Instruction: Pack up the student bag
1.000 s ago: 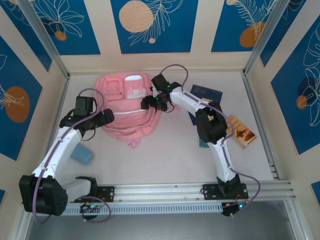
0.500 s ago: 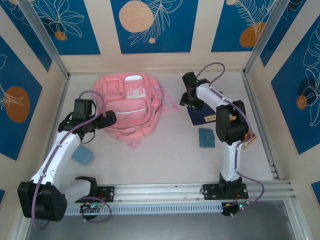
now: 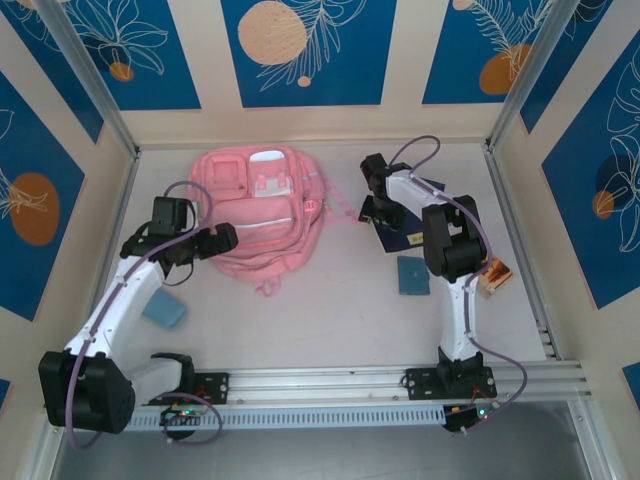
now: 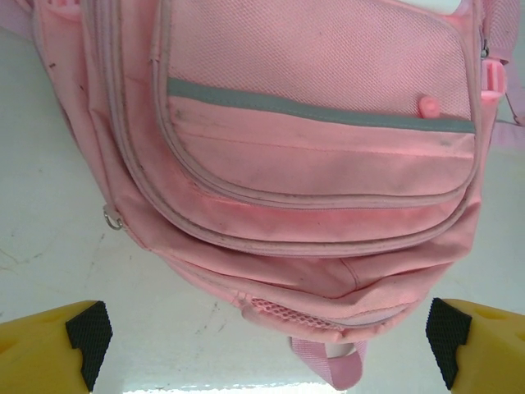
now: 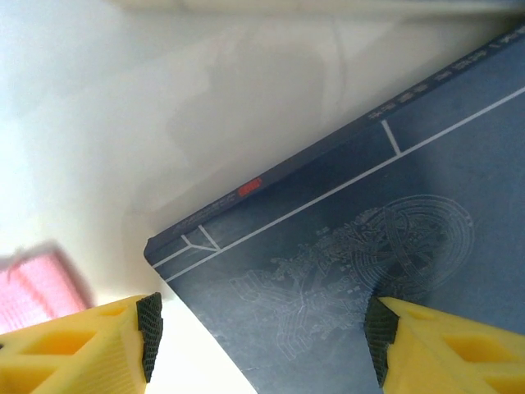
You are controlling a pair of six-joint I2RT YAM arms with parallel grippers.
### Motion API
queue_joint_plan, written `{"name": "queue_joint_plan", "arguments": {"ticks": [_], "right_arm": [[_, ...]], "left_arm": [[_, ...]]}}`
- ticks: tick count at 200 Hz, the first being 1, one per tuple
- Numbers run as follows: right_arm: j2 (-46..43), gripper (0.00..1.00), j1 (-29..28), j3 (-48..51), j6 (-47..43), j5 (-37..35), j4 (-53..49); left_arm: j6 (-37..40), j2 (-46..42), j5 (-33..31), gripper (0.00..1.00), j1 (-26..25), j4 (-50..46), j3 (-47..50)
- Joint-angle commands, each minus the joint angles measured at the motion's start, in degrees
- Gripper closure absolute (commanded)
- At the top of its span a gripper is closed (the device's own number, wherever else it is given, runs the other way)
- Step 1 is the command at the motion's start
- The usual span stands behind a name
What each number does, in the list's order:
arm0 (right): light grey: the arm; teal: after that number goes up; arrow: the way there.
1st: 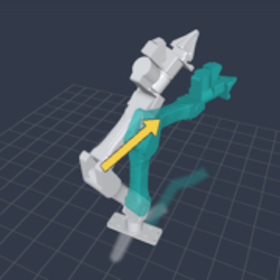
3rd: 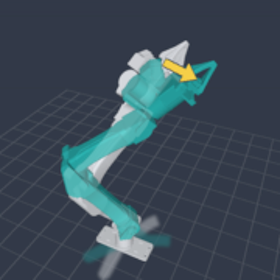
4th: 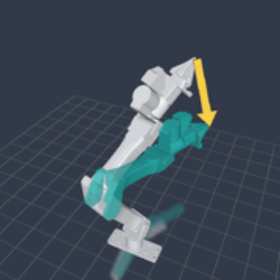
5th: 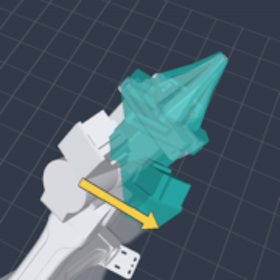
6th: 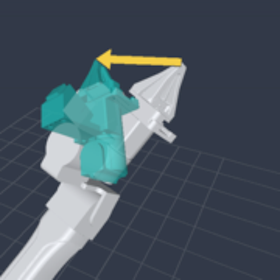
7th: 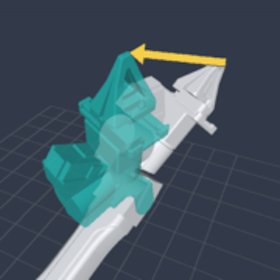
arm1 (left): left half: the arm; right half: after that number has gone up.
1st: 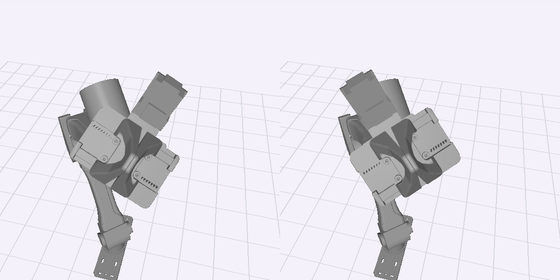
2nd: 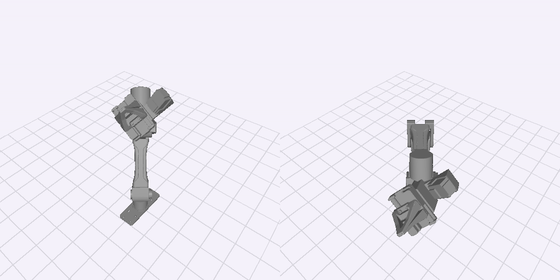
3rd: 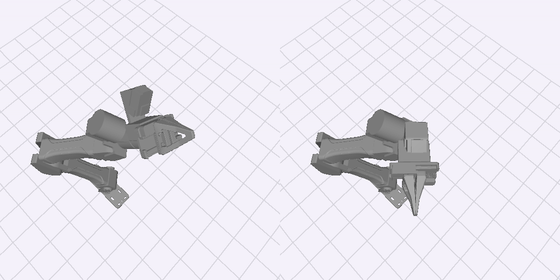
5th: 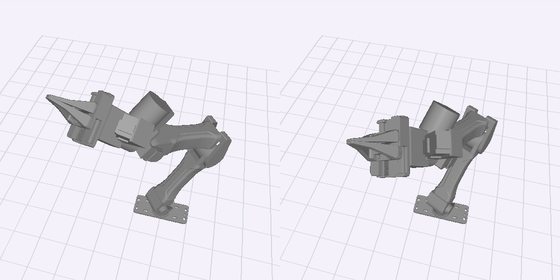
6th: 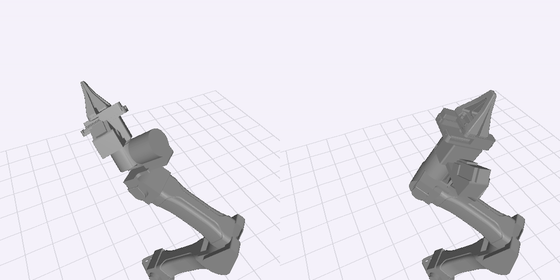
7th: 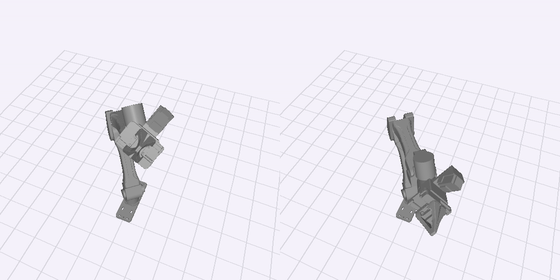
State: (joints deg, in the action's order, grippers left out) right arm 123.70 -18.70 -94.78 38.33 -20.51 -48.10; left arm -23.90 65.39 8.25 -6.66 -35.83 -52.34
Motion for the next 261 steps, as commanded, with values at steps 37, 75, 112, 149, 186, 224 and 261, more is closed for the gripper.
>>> {"name": "queue_joint_plan", "arguments": {"ticks": [37, 75, 112, 149, 186, 224, 261], "right_arm": [[-4.09, 0.32, -2.17, 12.66, 0.26, 12.98, 1.13], [-9.42, 0.32, -7.47, 20.58, -1.24, 19.18, 5.67], [-12.60, 0.33, -15.88, 25.39, -3.64, 23.80, 7.74], [-18.23, 0.36, -22.80, 32.00, -3.91, 27.63, 8.05], [-29.04, 0.46, -24.25, 34.78, -4.41, 30.25, 7.62], [-38.36, 0.44, -19.71, 35.84, 2.39, 17.58, 5.46], [-40.06, 0.46, -13.00, 41.55, 9.49, 15.42, 8.09]], "left_arm": [[-1.12, 0.71, 4.25, 0.00, -0.75, 1.59, -1.03], [-1.94, 1.48, 5.72, 0.00, -2.52, 2.95, -0.74], [-2.16, 4.00, 5.55, 0.00, -6.24, 3.61, -1.88], [-2.29, 7.82, 4.09, 0.00, -12.28, 3.84, -4.09], [-3.36, 13.05, 2.30, 0.04, -19.49, 4.47, -7.43], [-6.83, 18.46, 4.70, 0.14, -25.50, 6.82, -9.99], [-9.86, 24.37, 5.55, 0.22, -32.47, 7.92, -11.80]]}}
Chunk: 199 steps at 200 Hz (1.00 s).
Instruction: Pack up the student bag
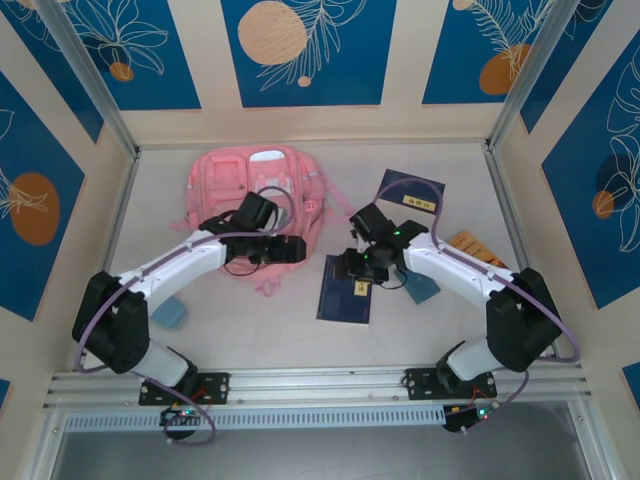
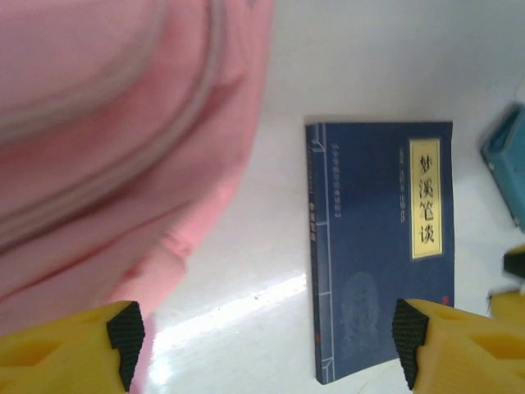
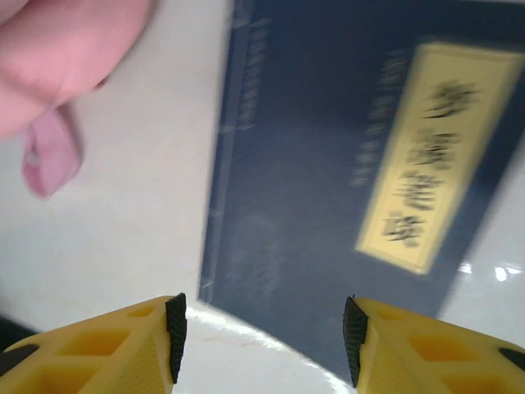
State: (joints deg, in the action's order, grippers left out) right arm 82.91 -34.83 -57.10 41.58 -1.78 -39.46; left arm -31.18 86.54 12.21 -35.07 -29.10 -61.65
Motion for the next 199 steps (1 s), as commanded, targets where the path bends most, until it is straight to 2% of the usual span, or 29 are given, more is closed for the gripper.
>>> {"name": "queue_joint_plan", "arguments": {"ticks": [1, 23, 40, 52, 71, 120, 153, 171, 199], "right_arm": [[0.70, 0.47, 3.21, 3.98, 6.37, -3.36, -0.49], [1.70, 0.51, 4.87, 6.32, 7.70, -2.96, 1.42], [3.55, 0.59, 5.55, 7.20, 7.85, -3.06, 2.26], [4.89, 0.64, 5.43, 7.41, 8.08, -4.05, 2.07], [6.32, 0.71, 5.47, 8.46, 8.73, -4.74, 2.91], [7.73, 0.70, 5.72, 10.03, 8.39, -3.70, 4.80], [9.25, 0.71, 6.08, 10.33, 7.96, -2.87, 5.14], [9.80, 0.72, 6.17, 10.52, 7.99, -2.46, 5.56], [10.16, 0.72, 6.16, 10.95, 8.00, -1.93, 6.32]], "left_arm": [[-2.67, 3.42, 1.59, 0.22, -4.23, 1.13, -2.59], [-3.94, 7.02, 0.20, 0.23, -8.08, 1.14, -4.04], [-5.16, 9.82, -0.45, 0.26, -9.87, 1.54, -4.84], [-5.79, 11.76, 0.12, 0.34, -10.48, 2.16, -5.39], [-5.87, 14.36, 0.71, 0.41, -11.13, 2.17, -6.30], [-6.72, 18.42, 1.55, 0.44, -11.27, 2.15, -6.89], [-7.39, 20.31, 4.66, 0.44, -11.34, 3.65, -7.17], [-7.67, 21.07, 5.83, 0.49, -11.44, 3.97, -7.33], [-7.94, 21.39, 6.63, 0.52, -11.43, 4.30, -7.31]]}}
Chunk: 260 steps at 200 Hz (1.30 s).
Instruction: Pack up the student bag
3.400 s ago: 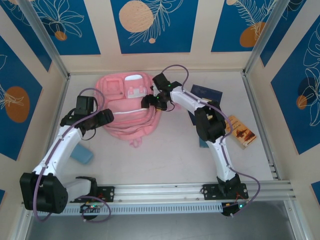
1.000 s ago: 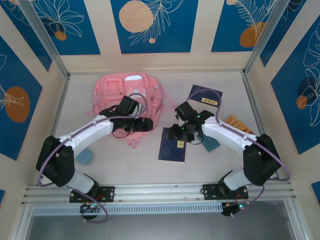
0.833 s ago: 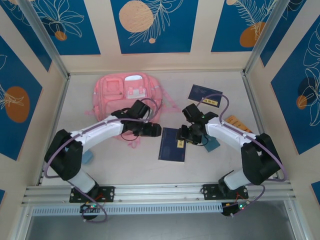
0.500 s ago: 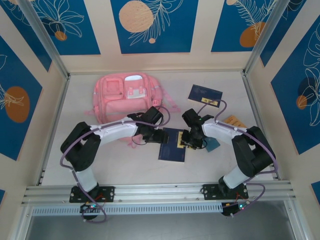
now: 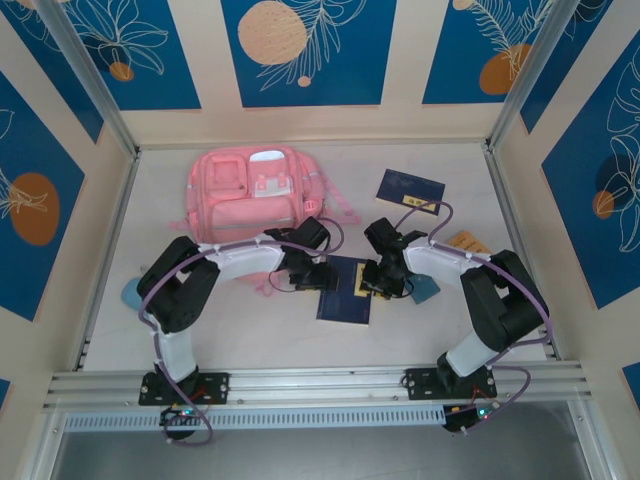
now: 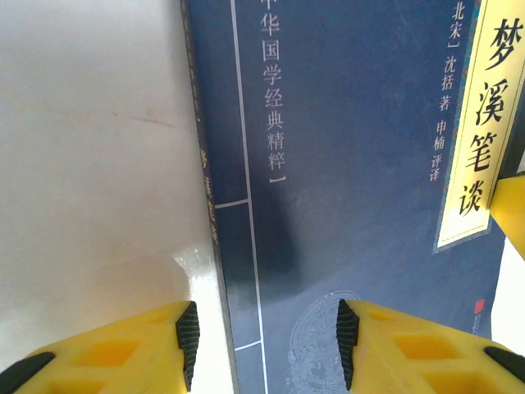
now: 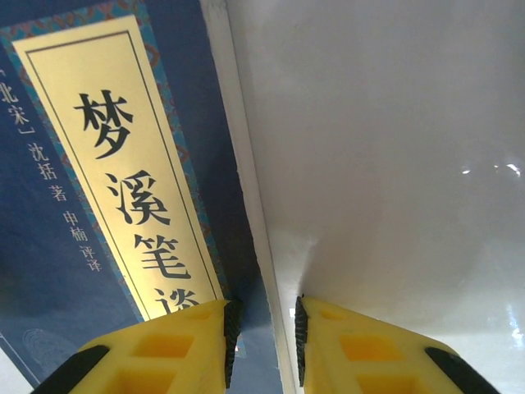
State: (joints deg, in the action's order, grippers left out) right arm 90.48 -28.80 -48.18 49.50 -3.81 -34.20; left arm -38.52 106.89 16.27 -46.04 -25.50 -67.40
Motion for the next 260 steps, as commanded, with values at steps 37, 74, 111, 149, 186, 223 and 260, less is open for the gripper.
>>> {"name": "queue_joint_plan", "arguments": {"ticks": [37, 74, 111, 149, 186, 223, 260], "right_arm": [[2.82, 0.73, 0.20, 2.39, 0.19, 0.63, 1.60], [3.08, 0.73, 0.19, 2.68, 0.34, 1.26, 2.15], [3.30, 0.73, 0.14, 3.00, 0.51, 2.18, 2.90], [2.87, 0.73, 0.23, 3.44, 0.51, 3.15, 3.51], [1.78, 0.73, 0.23, 3.71, 0.55, 4.64, 4.60], [0.95, 0.73, 0.23, 4.21, 0.96, 5.36, 5.66], [0.67, 0.73, 0.23, 4.41, 1.11, 5.44, 5.82]], "left_arm": [[-1.20, 1.96, 3.92, 0.52, -0.44, 0.86, -1.63], [-1.47, 2.78, 5.71, 0.51, -0.50, 0.94, -2.02], [-1.47, 3.14, 8.03, 0.46, -0.45, 1.31, -2.26], [-2.19, -1.18, 14.70, 0.50, -0.28, 6.87, -0.83], [-2.73, -7.55, 19.26, 0.52, 0.34, 9.99, 1.42], [-7.28, -7.87, 22.47, 0.55, 0.34, 15.92, 4.38], [-8.43, -4.78, 20.30, 0.56, 0.34, 15.26, 4.03]]}}
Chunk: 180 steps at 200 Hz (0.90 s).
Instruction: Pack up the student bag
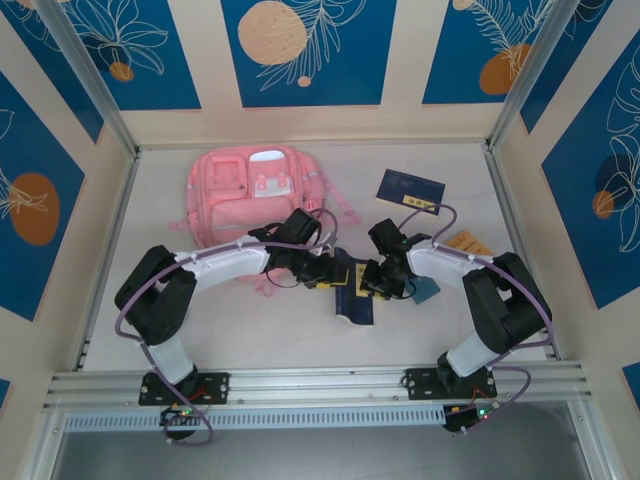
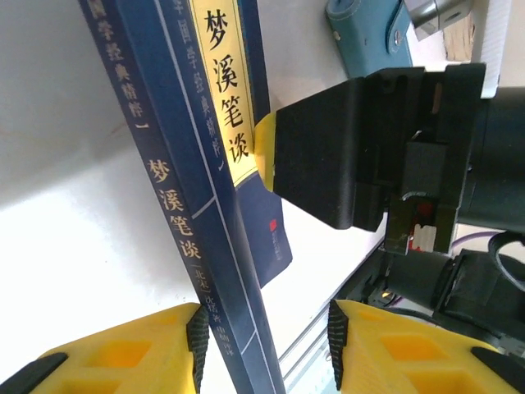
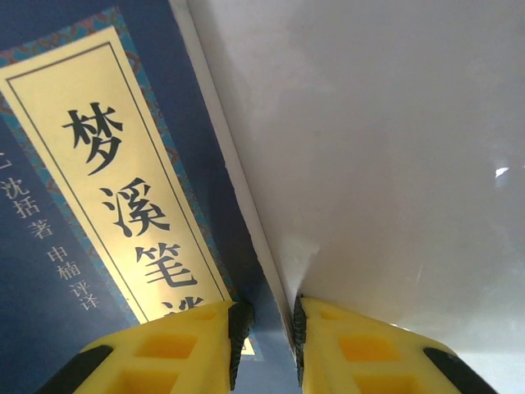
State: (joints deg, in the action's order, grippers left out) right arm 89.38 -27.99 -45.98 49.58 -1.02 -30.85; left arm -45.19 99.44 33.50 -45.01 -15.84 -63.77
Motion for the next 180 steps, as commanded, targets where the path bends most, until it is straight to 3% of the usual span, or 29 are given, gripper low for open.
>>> {"name": "queue_joint_plan", "arguments": {"ticks": [1, 38, 73, 83, 109, 123, 153, 180], "right_arm": [[1.76, 0.73, -0.58, 2.21, 0.99, 2.62, 2.51], [1.42, 0.73, -0.57, 2.80, 1.39, 2.56, 2.91], [1.14, 0.73, -0.58, 2.79, 1.35, 2.36, 2.85], [1.01, 0.73, -0.53, 2.82, 1.23, 2.16, 2.75], [-1.20, 0.70, -0.50, 2.65, 0.69, 1.22, 2.37], [-4.62, 0.63, -0.27, 3.05, 0.43, 0.93, 2.83], [-14.94, 0.36, 0.86, 4.38, 0.12, 2.99, 6.32], [-22.88, 0.22, 3.60, 6.22, 2.61, 10.86, 13.60]], "left_arm": [[-1.84, 2.73, 3.07, 0.56, -0.69, 5.62, 0.40], [-5.42, 4.44, 3.97, 0.58, -0.75, 9.33, 0.53], [-2.33, 3.60, 0.12, 0.62, -0.60, 4.46, -0.67], [-1.38, 3.30, -1.19, 0.66, -0.60, 2.83, -0.96], [0.48, 2.28, -3.78, 0.87, -0.36, 0.07, -1.41], [1.27, 1.07, -5.19, 1.00, 0.13, -1.15, -1.59], [2.99, -3.55, -7.05, 1.00, 2.34, -3.65, -2.31], [1.68, -9.37, -7.78, 1.00, 6.35, -3.08, -2.46]]}}
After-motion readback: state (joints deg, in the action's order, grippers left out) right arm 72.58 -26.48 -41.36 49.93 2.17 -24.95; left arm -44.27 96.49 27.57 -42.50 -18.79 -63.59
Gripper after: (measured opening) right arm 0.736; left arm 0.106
